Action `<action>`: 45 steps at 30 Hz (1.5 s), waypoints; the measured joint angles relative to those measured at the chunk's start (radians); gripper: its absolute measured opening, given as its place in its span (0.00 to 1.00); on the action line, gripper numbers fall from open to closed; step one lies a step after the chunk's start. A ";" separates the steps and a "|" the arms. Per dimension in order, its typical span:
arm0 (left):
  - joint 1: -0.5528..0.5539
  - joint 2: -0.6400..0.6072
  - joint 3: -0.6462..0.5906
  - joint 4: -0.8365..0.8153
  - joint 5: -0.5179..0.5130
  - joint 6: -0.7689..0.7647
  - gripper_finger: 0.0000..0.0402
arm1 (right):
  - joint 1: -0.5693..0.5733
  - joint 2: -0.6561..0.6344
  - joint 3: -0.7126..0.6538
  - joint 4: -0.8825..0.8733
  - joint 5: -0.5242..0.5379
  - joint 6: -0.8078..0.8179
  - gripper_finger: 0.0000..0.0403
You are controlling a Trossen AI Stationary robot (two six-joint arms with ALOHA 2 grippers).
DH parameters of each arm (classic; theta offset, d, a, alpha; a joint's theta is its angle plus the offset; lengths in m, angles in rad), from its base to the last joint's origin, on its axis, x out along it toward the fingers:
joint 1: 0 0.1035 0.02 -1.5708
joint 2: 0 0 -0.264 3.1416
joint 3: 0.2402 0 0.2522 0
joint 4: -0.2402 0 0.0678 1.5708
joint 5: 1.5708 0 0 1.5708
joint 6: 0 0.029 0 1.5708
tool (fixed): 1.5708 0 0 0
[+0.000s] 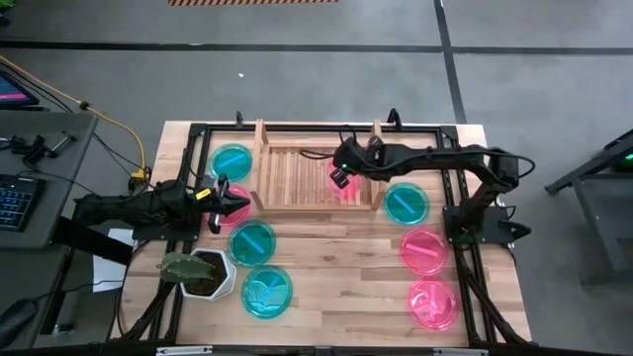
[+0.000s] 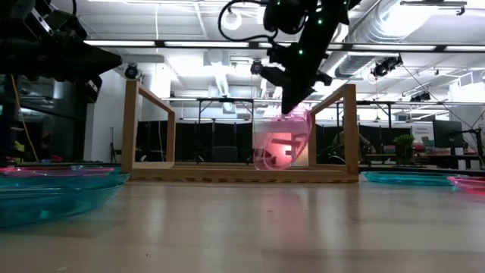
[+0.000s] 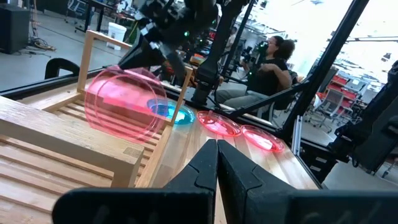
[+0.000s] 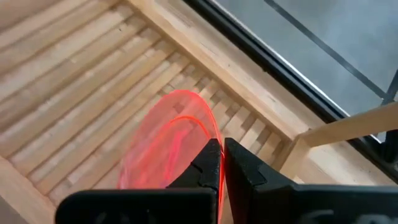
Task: Place and stack plates onto a shelf
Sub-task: Put the pink plate on the shelf
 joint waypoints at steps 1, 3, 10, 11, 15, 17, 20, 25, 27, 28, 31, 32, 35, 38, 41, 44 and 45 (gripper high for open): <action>0.000 0.000 0.000 0.000 0.000 0.000 0.00 | -0.001 0.007 0.000 -0.002 0.000 0.000 0.00; 0.000 0.000 0.000 0.000 0.000 0.000 0.00 | -0.006 0.016 0.000 -0.005 -0.001 0.004 0.00; 0.000 0.000 0.000 0.000 0.000 0.000 0.00 | -0.008 0.017 0.000 -0.019 -0.005 -0.005 0.00; 0.000 0.000 0.000 0.000 0.000 0.000 0.00 | -0.008 0.016 0.000 -0.030 -0.004 -0.008 0.00; 0.000 0.000 0.000 0.000 0.000 0.000 0.00 | -0.010 0.016 0.000 -0.072 0.026 0.002 0.00; 0.000 0.000 0.000 0.000 0.000 0.000 0.00 | -0.010 0.016 0.000 -0.087 0.055 0.002 0.00; 0.000 0.000 0.000 0.000 0.000 0.000 0.00 | -0.011 0.016 0.000 -0.094 0.076 0.003 0.00; 0.000 0.000 0.000 0.000 0.000 0.000 0.00 | -0.010 0.016 0.000 -0.078 0.109 0.000 0.00; 0.000 0.000 0.000 0.000 0.000 0.000 0.00 | -0.010 0.016 0.000 -0.036 0.083 -0.015 0.02; 0.000 0.000 0.000 0.000 0.000 0.000 0.00 | -0.008 0.016 0.000 -0.006 0.054 -0.026 0.03; 0.000 0.000 0.000 0.000 0.000 0.000 0.00 | 0.003 0.016 0.000 0.105 -0.038 -0.060 0.10; 0.000 0.000 0.000 0.000 0.000 0.000 0.00 | 0.009 0.016 0.000 0.147 -0.077 -0.069 0.13; 0.000 0.000 0.000 0.000 0.000 0.000 0.00 | 0.028 0.017 0.000 0.265 -0.213 -0.110 0.22; 0.000 0.000 0.000 0.000 0.000 0.000 0.00 | 0.054 0.039 0.008 0.362 -0.318 -0.192 0.30; 0.000 0.000 0.000 0.000 0.000 0.000 0.00 | 0.073 0.102 0.096 0.295 -0.342 -0.234 0.36; 0.000 0.000 0.000 0.000 0.000 0.000 0.00 | 0.070 0.192 0.228 0.153 -0.344 -0.264 0.39; 0.000 0.000 0.000 0.000 0.000 0.000 0.00 | 0.067 0.229 0.271 0.106 -0.343 -0.277 0.40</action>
